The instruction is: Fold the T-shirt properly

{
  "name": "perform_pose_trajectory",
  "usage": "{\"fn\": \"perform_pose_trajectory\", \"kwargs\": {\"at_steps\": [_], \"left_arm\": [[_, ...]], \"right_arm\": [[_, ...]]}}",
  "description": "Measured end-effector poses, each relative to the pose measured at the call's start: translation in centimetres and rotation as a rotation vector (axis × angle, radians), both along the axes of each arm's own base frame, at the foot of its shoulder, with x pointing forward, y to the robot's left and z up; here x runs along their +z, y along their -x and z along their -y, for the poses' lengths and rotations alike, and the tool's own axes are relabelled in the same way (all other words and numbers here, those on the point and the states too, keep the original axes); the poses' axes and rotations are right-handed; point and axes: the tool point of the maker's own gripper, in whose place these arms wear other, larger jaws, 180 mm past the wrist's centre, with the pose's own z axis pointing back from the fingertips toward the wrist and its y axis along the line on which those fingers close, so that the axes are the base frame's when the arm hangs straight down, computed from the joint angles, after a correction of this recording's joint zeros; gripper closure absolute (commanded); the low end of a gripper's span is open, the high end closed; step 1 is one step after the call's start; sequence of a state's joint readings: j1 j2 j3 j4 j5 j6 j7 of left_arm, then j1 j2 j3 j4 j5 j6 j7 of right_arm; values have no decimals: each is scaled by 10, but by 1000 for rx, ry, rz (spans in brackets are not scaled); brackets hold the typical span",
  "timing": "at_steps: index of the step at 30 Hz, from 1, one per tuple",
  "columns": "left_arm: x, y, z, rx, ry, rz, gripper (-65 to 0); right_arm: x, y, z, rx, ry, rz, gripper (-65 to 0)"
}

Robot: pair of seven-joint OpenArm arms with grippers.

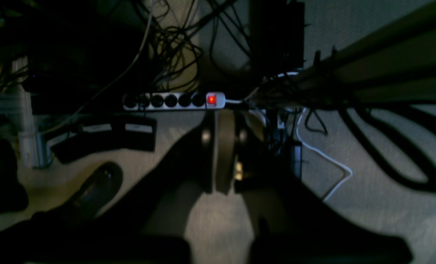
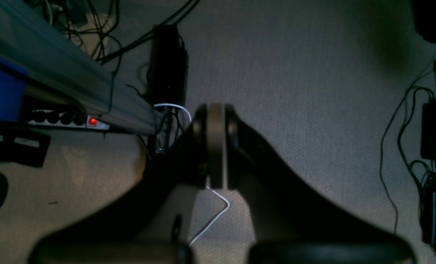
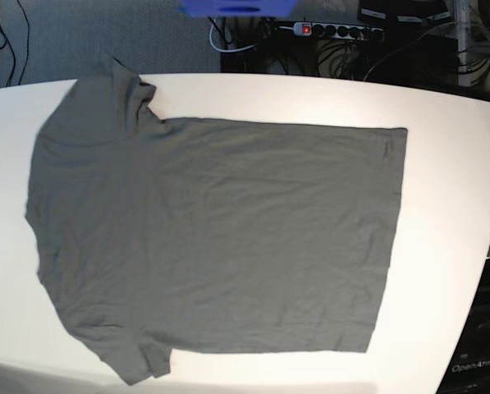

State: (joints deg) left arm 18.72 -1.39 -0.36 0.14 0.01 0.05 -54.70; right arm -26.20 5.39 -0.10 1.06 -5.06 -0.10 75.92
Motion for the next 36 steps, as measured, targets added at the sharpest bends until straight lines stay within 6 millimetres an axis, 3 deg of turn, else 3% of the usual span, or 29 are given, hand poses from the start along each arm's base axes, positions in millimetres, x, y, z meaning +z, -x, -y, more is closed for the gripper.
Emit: {"fn": "perform_pose_trajectory", "kwargs": {"at_steps": [5,8,13,18,25,30,36], "left_arm": [[0,-6,3,1,4,13,-6],[0,-5,0,0,-1,10,-6],[9,-15,-2,-5,-5,90,-6],[42,-34,-1,-16,-9,312,-6],[44,-16,-1,-16,-9,291,-7],[46,-3,-1,-15,-7,272,-7],[75,-6,3,-14,3,393,-7]], "right_arm": [[7,-30,9,22,21,100,-9],[22,-41,12,59,32,181,-9],[55,-44,21,92,61,284,-10],[60,-50,18,106,58,308,-10],[68,-40,16,116,54,308,-10],[68,-43,16,116,54,313,-10],[68,-43,16,116,54,314,-10]]}}
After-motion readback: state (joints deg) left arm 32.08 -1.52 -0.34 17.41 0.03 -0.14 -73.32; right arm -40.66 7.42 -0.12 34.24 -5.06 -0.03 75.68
